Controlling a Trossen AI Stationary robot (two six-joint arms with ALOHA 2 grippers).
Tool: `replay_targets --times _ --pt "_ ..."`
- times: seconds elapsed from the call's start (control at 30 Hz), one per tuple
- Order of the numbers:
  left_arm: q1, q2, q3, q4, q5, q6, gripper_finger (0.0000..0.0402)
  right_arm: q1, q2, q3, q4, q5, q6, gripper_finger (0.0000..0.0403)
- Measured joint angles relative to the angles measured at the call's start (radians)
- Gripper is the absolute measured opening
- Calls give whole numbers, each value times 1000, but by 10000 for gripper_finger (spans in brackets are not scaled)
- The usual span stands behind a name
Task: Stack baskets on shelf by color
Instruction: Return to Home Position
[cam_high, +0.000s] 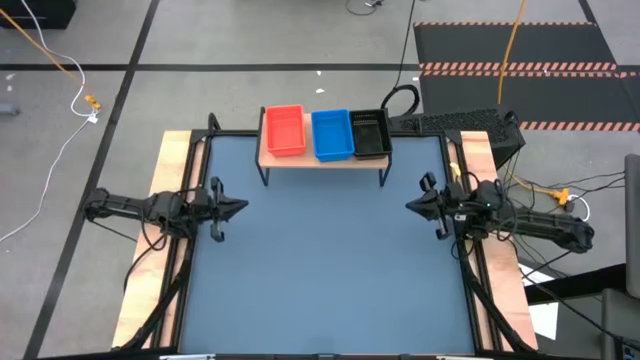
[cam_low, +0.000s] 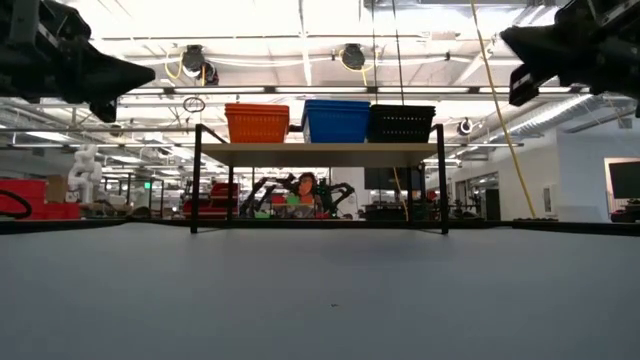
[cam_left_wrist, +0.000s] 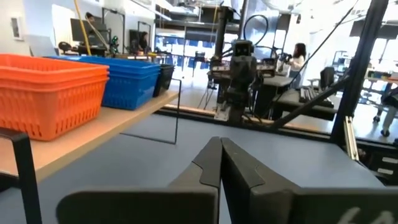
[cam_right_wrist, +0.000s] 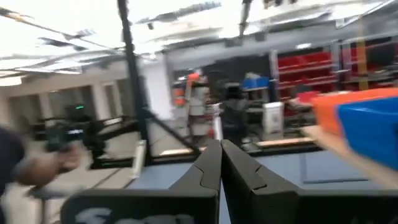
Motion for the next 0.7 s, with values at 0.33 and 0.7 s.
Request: replay_targets --times 0.33,0.7 --pt "0 -1 0 -14 -2 7 7 -13 -140 101 -300 -101 7 0" --pt "1 10 1 -44 -33 54 7 -3 -111 0 -200 89 -11 0"
